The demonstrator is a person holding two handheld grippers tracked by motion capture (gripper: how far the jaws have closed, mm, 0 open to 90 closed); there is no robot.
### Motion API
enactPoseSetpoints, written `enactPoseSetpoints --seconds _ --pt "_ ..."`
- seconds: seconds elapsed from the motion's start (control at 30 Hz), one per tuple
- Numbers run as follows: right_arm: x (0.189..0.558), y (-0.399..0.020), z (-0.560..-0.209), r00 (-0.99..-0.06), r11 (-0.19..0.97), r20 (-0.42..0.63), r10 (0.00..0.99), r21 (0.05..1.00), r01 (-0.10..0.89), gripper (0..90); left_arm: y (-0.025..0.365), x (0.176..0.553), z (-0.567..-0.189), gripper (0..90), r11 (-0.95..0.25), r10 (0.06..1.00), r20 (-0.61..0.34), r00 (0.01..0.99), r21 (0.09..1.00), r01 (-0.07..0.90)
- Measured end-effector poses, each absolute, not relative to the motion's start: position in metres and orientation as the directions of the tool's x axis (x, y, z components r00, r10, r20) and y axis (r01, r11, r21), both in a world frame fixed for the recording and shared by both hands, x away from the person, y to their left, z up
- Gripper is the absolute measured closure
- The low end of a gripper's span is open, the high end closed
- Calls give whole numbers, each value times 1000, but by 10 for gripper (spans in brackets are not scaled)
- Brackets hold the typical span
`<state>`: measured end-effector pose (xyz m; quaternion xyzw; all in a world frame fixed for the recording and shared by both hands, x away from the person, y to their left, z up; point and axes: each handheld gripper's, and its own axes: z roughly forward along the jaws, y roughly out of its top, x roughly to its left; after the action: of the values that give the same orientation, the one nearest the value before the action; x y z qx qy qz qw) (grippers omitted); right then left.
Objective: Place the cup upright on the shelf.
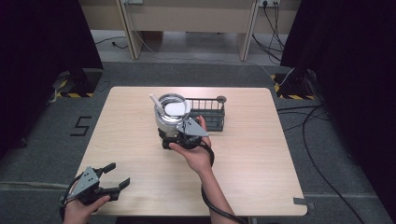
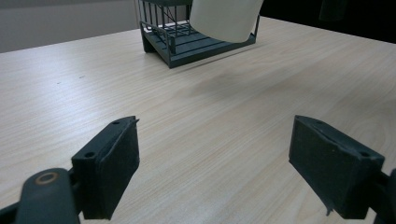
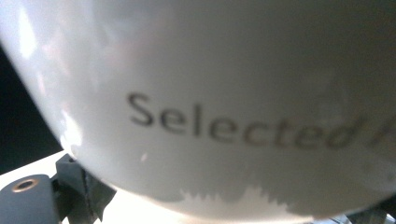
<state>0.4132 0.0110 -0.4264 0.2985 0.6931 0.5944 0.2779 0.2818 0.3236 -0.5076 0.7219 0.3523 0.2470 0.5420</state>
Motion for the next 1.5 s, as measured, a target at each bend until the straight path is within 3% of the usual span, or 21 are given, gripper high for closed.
enactPoseSetpoints --seconds 1.5 --pt "445 -35 -407 -520 112 -11 854 980 163 104 324 282 -508 156 -156 778 -35 627 956 247"
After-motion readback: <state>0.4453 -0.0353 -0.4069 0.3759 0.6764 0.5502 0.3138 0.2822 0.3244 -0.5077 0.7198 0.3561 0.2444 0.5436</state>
